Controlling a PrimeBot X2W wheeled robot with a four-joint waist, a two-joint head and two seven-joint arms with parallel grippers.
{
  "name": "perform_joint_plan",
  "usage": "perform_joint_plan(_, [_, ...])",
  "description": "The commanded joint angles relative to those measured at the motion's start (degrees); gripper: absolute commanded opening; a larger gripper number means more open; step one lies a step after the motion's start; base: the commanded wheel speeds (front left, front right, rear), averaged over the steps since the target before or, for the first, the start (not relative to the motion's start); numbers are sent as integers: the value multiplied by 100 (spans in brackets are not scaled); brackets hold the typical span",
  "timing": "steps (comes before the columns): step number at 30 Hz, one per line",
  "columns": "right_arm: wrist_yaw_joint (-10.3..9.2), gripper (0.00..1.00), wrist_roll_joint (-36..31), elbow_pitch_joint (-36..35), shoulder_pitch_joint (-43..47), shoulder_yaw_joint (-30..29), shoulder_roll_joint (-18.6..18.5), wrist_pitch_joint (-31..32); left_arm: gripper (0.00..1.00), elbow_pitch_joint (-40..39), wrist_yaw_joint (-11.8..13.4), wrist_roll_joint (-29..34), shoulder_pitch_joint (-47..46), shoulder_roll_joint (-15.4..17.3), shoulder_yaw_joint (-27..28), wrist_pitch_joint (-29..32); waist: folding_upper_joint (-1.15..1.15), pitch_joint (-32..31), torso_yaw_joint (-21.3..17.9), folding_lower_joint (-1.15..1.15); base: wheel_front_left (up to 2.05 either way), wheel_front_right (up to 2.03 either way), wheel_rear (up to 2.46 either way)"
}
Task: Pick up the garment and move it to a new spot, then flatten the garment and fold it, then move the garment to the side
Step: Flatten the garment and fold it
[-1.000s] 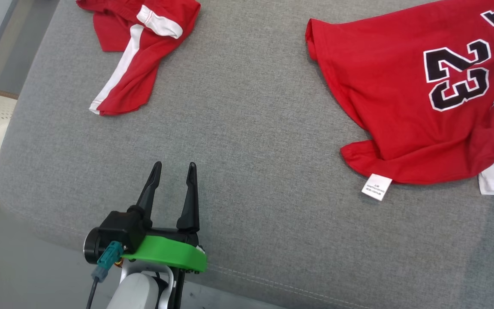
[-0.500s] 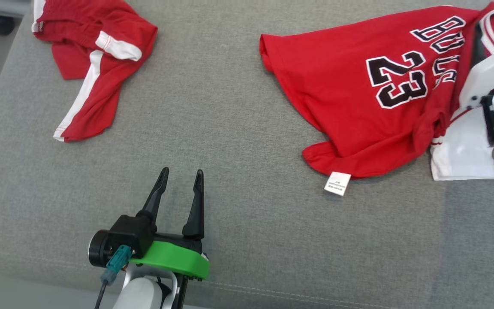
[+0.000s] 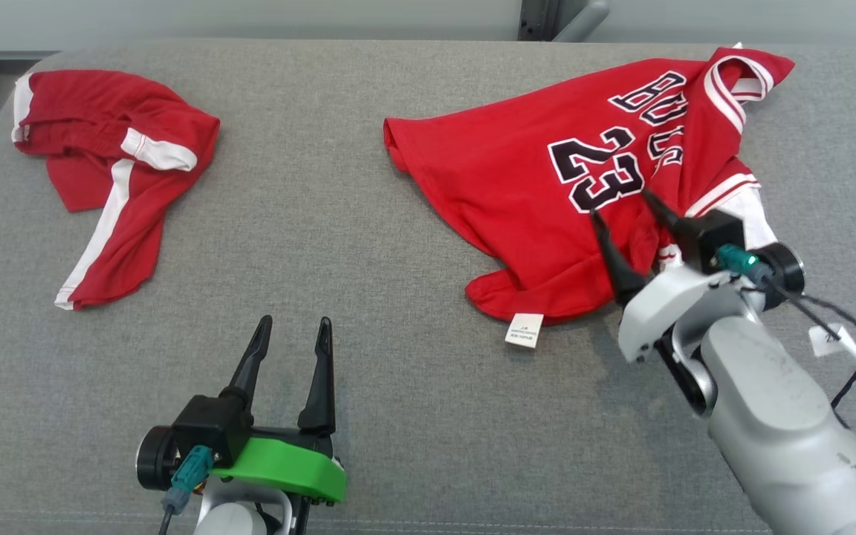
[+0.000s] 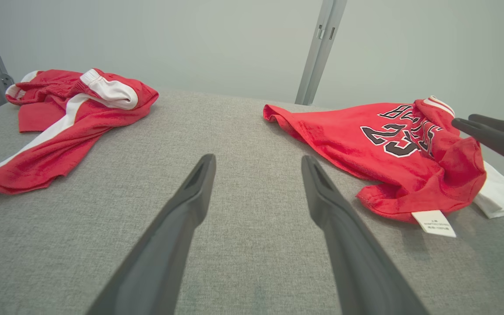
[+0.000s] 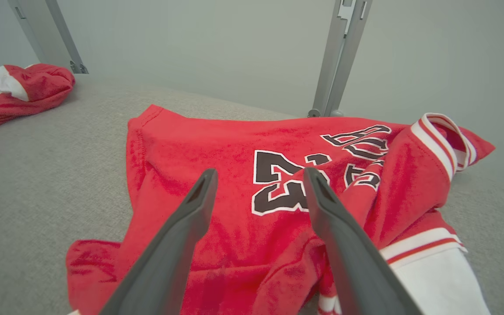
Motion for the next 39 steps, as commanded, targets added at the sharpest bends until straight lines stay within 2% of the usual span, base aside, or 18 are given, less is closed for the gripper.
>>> perform_joint_plan(1, [-10,100,96,-152,183,152,-82,24,100,-8,-26,50,57,17,40,1,0,-136,-83,0,0,0,0])
perform_joint_plan(7, [-10,100,358,-1083,877,1167,-362,413,100,-40,-23,66,150,17,123,1,0,-208,17,0,0,0,0])
perform_joint_plan(14, [-10,100,37,-1682,1071,2038,-934,916,100,-70,-17,3,196,16,159,1,0,-164,159,0,0,0,0])
perform_joint_plan(19, [-10,100,-813,-1521,745,2476,-1232,1057,100,-69,-12,-37,105,16,122,1,0,-59,270,0,0,0,0])
perform_joint_plan(27, [-10,98,-1306,-960,395,2461,-1073,909,100,-58,2,-92,9,16,112,1,0,48,444,0,0,0,0])
perform_joint_plan(28, [-10,61,-1361,-863,353,2468,-1055,891,100,-56,4,-100,2,16,110,1,0,55,460,0,0,0,0])
perform_joint_plan(30, [-10,16,-1399,-679,280,2464,-1001,851,100,-51,7,-101,-10,16,102,1,0,70,489,0,0,0,0])
perform_joint_plan(31, [-10,0,-1403,-592,235,2458,-976,825,100,-49,9,-104,-12,16,101,1,0,74,501,0,0,0,0])
perform_joint_plan(39, [-10,0,-1439,-355,-134,1981,-554,312,100,-35,51,-113,5,16,121,1,0,57,510,0,0,0,0])
